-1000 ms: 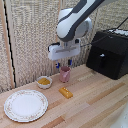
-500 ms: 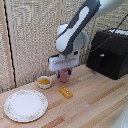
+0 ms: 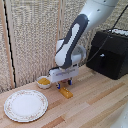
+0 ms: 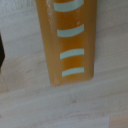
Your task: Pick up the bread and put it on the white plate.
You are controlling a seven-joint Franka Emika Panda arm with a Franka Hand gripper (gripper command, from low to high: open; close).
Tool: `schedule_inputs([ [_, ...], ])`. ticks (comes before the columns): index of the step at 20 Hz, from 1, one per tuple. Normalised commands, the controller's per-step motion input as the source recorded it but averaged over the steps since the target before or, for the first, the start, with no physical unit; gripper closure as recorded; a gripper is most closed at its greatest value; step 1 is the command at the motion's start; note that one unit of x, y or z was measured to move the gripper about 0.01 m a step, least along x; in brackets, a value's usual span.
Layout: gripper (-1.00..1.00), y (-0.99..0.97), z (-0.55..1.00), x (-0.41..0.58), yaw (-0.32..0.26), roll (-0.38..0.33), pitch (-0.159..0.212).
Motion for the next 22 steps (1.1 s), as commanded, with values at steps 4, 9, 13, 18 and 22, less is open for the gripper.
schedule_inputs([
  [4,-1.0,0.0,-0.29,-0.021,0.002,-0.041,0.01],
  [9,1.0,0.0,-0.19,0.0,0.0,-0.044,0.003],
  [13,1.0,0.0,0.01,0.0,-0.014,0.0,0.0],
  [18,1.0,0.05,0.2,-0.05,-0.053,-0.003,-0.019],
  [22,1.0,0.1,0.41,-0.084,-0.022,-0.001,-0.005],
])
